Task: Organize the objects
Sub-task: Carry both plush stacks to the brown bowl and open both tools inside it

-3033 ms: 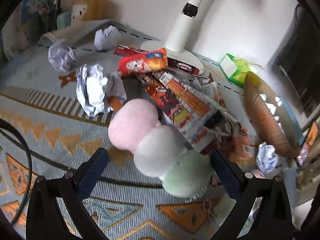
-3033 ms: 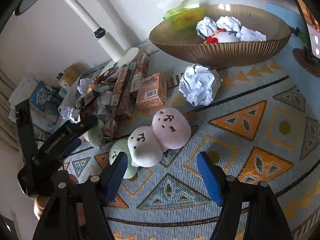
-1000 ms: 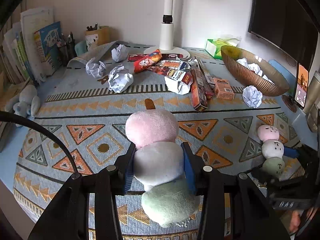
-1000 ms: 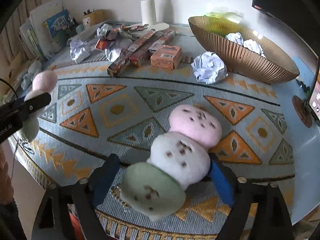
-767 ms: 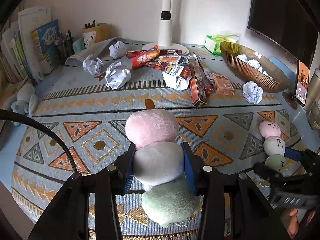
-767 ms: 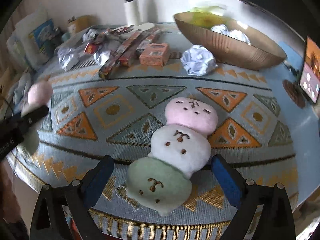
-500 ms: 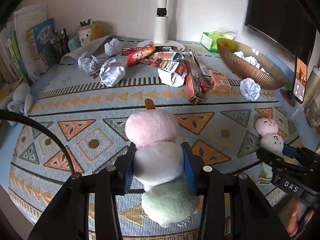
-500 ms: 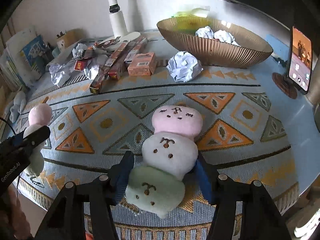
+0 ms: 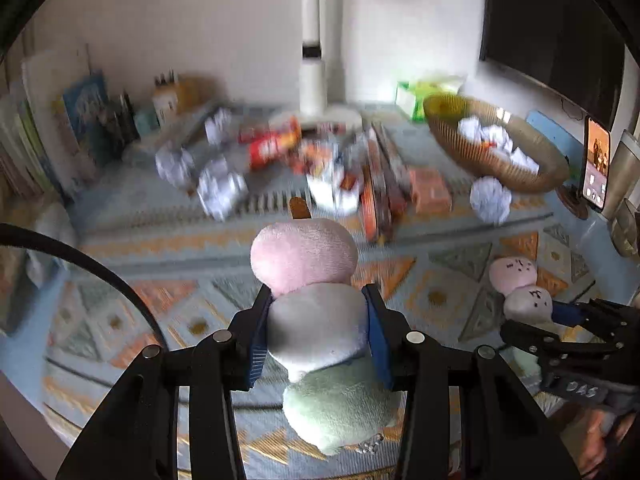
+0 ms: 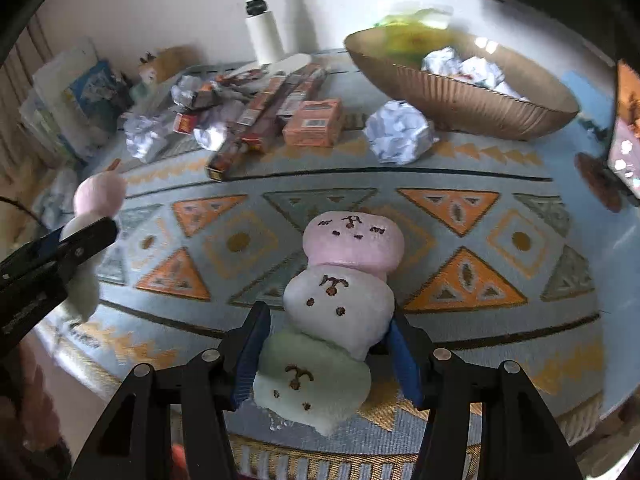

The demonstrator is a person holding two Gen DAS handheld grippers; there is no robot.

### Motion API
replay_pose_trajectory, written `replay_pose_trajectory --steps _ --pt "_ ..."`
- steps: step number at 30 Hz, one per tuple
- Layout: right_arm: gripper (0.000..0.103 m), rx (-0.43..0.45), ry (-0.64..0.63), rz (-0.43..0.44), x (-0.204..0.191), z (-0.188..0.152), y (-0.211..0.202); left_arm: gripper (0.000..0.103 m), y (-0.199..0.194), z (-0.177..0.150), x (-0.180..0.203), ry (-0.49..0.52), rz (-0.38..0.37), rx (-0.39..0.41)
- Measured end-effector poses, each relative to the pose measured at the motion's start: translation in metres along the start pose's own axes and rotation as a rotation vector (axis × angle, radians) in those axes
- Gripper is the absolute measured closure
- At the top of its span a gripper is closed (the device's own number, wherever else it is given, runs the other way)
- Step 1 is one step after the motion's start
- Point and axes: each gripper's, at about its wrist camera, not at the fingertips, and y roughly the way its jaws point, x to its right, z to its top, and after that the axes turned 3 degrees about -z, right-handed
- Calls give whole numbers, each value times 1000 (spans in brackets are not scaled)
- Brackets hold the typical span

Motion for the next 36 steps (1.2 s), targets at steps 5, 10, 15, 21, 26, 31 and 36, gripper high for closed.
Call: replay_pose_trajectory --steps 5,10,15,21,26,31,36 --pt "47 154 23 -13 31 39 -49 63 -33 67 17 66 -78 138" --pt "47 297 89 -76 71 91 -86 62 -26 142 67 133 -170 183" --pt "47 331 163 -134 112 149 -87 62 27 199 116 109 -266 110" --pt "46 243 222 -153 152 194 -55 62 93 217 151 33 -329 20" --pt "30 226 228 -134 163 209 -36 54 142 216 159 -33 -370 -45" --pt "29 203 262 -102 176 207 -29 54 149 209 149 -108 -459 -88" --pt "29 211 270 -60 167 191 -42 54 103 195 150 -67 -480 -27"
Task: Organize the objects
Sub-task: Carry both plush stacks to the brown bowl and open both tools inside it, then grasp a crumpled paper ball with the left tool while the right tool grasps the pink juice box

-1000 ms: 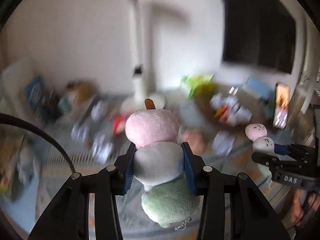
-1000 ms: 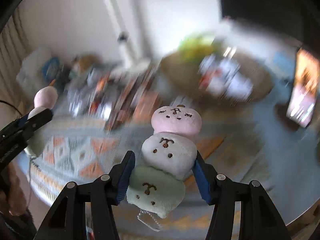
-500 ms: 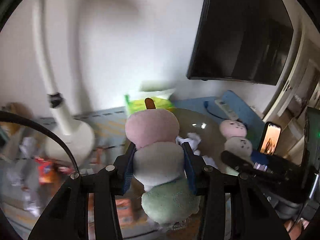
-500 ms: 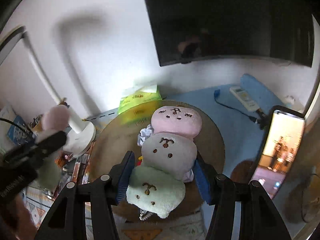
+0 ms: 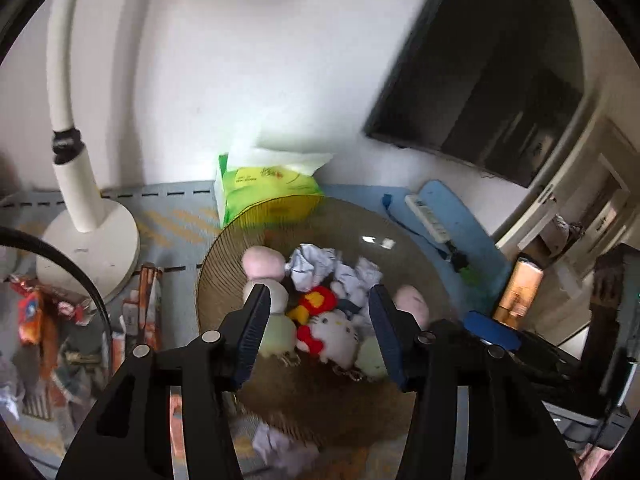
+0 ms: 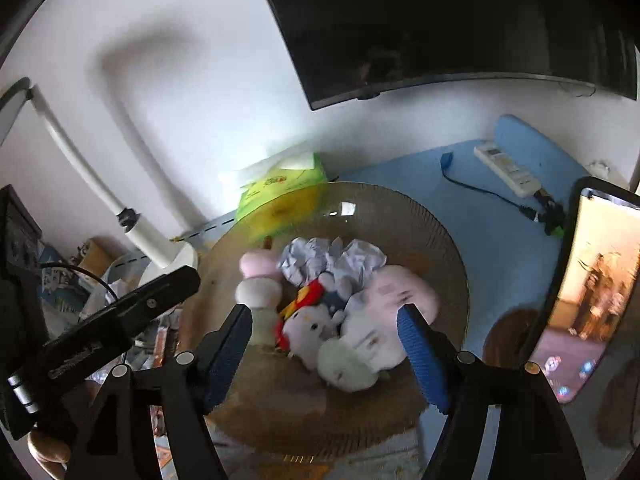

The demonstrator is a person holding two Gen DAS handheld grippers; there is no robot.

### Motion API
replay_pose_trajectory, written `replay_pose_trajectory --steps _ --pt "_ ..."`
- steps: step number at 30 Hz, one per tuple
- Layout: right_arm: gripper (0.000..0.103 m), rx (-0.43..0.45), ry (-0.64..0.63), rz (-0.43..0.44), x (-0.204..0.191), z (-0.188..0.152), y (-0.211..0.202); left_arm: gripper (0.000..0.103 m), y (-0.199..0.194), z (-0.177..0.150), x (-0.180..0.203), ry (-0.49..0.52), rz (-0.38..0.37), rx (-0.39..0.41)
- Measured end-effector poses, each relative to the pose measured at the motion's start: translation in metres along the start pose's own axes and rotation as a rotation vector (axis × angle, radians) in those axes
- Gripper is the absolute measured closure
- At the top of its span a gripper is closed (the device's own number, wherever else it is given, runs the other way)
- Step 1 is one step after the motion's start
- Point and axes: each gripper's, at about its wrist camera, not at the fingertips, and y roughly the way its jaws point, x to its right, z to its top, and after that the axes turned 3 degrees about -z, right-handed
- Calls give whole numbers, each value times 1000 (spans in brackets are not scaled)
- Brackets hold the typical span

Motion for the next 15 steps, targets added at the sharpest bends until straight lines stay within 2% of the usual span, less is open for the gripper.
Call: replay_pose_trajectory --steps 3,6,8,10,12,15 --pt "29 30 -43 18 -15 -15 -23 54 -40 -11 6 22 -22 37" --pt "29 52 -92 67 -36 -34 -47 52 -83 -26 -2 14 2 83" --pt "29 58 -121 94 -50 -48 -59 25 -108 -38 -18 -8 28 107" --pt "28 53 -146 119 -63 -62 -66 17 -135 -53 -44 -44 61 151" --pt "28 37 -171 147 -78 -77 -69 16 -159 -68 -73 -66 133 176" --pt "28 2 -185 184 -94 -98 -64 17 -181 -88 -119 -74 317 171"
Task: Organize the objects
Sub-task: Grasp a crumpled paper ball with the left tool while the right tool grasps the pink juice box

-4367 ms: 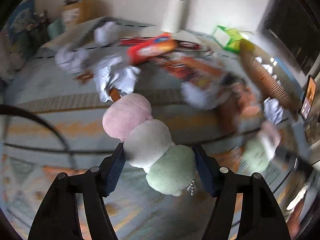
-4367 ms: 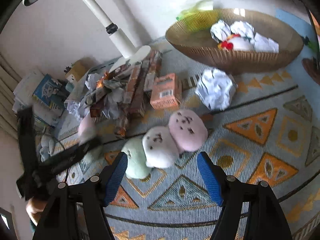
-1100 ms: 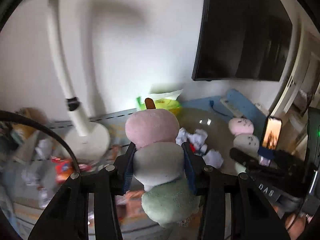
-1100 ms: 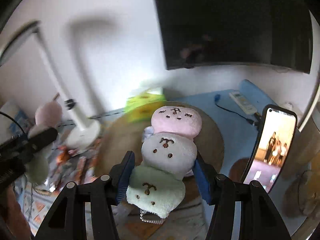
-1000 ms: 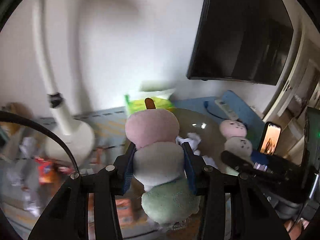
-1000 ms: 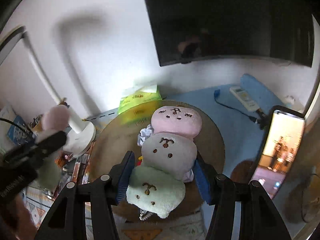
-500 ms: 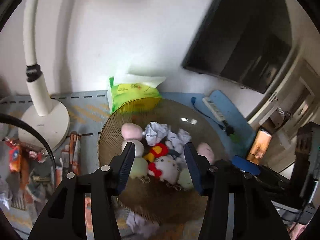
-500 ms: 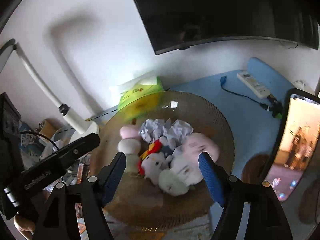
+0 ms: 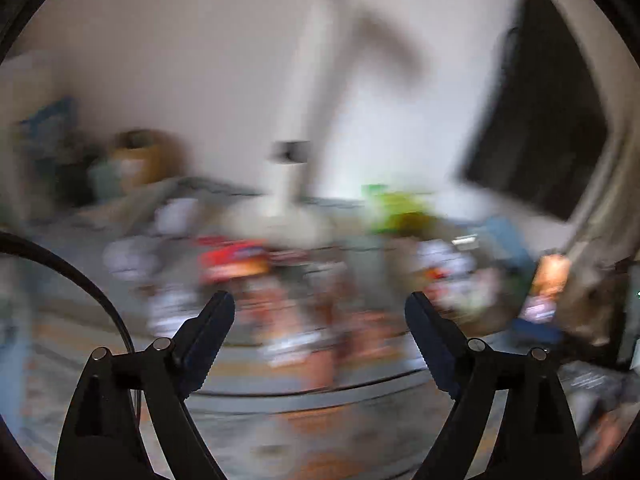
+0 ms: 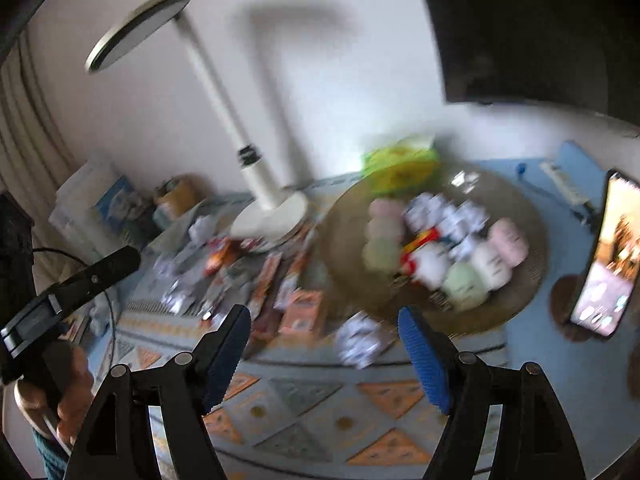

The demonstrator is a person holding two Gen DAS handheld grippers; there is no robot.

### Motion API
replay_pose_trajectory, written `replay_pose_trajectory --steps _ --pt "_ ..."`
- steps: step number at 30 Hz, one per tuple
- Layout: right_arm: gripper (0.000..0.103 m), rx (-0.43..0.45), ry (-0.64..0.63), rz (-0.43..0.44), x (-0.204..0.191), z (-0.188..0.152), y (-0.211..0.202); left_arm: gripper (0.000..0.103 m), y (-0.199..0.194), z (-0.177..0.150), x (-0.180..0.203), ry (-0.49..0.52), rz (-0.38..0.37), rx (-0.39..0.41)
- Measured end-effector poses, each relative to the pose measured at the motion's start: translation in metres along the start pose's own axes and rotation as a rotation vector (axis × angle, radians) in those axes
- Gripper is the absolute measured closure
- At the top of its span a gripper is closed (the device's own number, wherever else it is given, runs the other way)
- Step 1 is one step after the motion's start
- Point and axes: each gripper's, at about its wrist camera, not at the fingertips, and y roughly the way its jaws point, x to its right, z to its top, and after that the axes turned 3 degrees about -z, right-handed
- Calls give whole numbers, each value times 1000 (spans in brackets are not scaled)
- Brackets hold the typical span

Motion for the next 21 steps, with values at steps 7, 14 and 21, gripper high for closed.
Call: replay_pose_trajectory --steps 7,14,21 --pt "28 -111 -44 77 -52 -22 55 17 20 -34 -81 25 326 -50" --pt "33 -195 36 -32 -51 -43 113 17 82 -31 -122 -1 166 -164" --pt "38 -181 30 -133 -50 -43 146 17 114 -33 -133 -39 56 -192"
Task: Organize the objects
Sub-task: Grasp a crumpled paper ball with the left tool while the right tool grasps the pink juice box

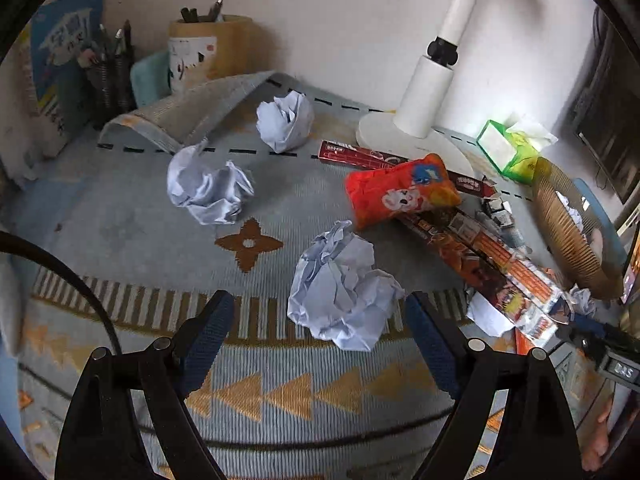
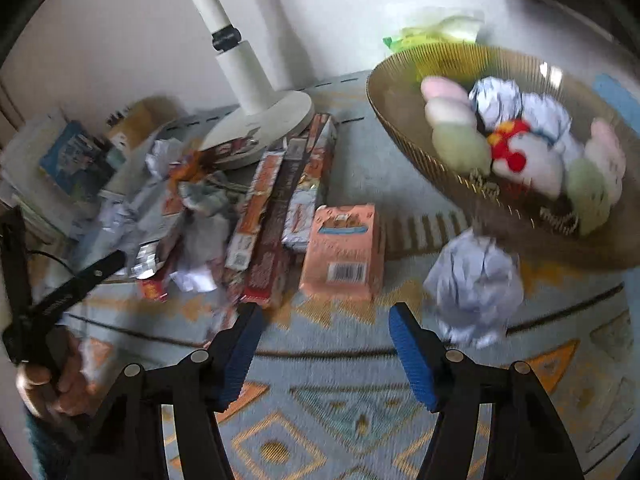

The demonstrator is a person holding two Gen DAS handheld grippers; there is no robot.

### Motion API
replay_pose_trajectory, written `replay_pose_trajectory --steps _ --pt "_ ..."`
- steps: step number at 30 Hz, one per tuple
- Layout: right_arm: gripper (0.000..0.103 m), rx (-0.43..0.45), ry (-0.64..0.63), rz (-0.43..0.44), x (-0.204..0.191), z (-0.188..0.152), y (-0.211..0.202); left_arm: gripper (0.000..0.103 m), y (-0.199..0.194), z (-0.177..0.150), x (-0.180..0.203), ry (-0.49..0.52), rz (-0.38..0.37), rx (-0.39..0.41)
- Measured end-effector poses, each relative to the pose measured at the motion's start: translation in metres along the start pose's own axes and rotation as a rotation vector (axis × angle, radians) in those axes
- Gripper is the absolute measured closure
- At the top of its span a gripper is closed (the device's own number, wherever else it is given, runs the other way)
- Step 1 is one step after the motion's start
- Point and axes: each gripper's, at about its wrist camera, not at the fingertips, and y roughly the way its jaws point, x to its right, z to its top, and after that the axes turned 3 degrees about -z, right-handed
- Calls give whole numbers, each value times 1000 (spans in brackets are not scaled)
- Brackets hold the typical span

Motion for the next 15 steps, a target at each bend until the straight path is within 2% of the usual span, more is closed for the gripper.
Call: replay_pose_trajectory --steps 2,5,7,9,11,15 --pt "38 20 -6 -82 -4 7 6 17 4 -1 5 30 19 4" --pt "38 6 -4 -78 -7 16 22 18 11 2 10 56 41 6" --pt "38 10 -25 -102 -13 20 28 25 16 4 11 58 36 -9" --pt "49 25 -50 -134 -19 22 30 41 21 7 11 52 29 -21" --pt "61 42 -59 -153 -19 21 29 46 21 7 12 54 32 -14" --pt "62 48 -20 -73 -8 15 19 48 8 2 14 46 7 -6"
